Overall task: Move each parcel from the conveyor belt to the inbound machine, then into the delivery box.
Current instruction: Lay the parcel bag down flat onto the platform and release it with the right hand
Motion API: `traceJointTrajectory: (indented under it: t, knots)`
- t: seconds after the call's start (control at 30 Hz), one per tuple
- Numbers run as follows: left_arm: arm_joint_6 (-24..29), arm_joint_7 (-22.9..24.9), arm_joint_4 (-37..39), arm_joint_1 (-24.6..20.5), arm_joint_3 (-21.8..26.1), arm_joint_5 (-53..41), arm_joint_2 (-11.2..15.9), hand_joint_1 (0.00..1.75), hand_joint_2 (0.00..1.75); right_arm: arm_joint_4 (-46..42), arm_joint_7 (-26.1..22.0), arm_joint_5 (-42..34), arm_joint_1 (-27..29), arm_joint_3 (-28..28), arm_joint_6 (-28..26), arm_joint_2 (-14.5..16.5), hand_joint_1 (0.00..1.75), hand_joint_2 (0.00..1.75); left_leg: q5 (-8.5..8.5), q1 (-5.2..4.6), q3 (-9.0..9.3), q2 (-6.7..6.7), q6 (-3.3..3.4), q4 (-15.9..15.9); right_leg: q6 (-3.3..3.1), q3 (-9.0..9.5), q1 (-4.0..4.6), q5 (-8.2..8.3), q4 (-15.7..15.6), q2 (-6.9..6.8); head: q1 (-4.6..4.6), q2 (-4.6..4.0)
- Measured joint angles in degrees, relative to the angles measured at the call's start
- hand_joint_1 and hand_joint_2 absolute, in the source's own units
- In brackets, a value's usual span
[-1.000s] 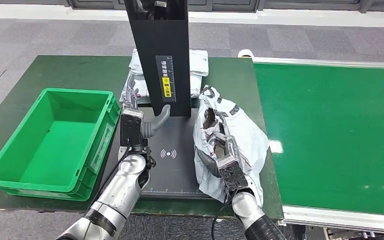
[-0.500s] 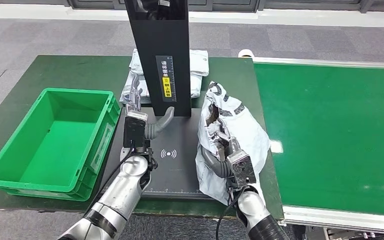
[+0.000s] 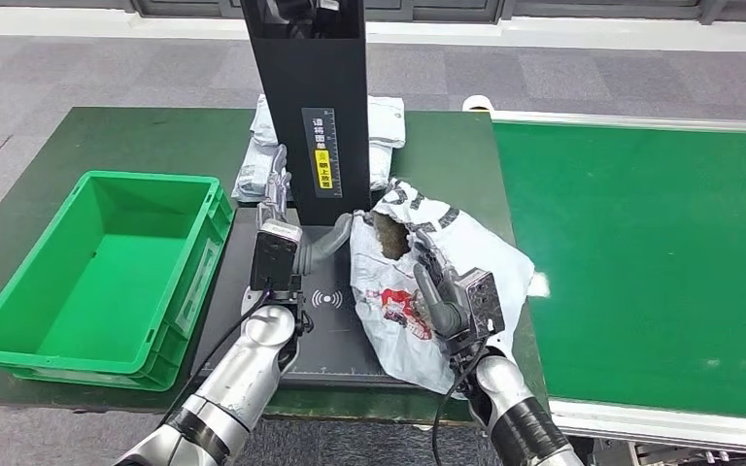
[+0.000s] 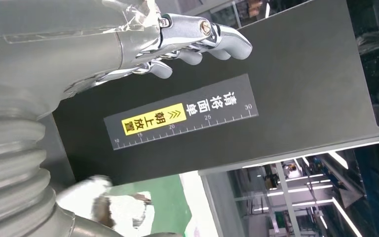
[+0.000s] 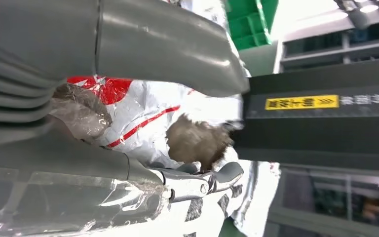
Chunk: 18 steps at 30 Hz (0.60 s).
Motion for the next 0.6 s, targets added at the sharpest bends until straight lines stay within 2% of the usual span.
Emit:
traceJointTrajectory:
  t: [0.43, 0.6]
  knots:
    - [1.8, 0.0, 0.0, 0.0, -0.8, -0.6, 0.4, 0.0, 1.75, 3.3, 0.2, 9.1, -2.0, -0.4, -8.0, 0.0, 0.0, 0.0, 0.0, 0.0, 0.0, -0.01, 0.0, 0.0, 0.0, 0.0, 0.0, 0.0, 0.0, -0.01, 0.0, 0.0]
    - [2.0, 0.0, 0.0, 0.0, -1.0, -0.9, 0.4, 0.0, 1.75, 3.5, 0.2, 9.9, -2.1, -0.4, -8.9, 0.0, 0.0, 0.0, 0.0, 0.0, 0.0, -0.01, 0.0, 0.0, 0.0, 0.0, 0.0, 0.0, 0.0, -0.01, 0.0, 0.0]
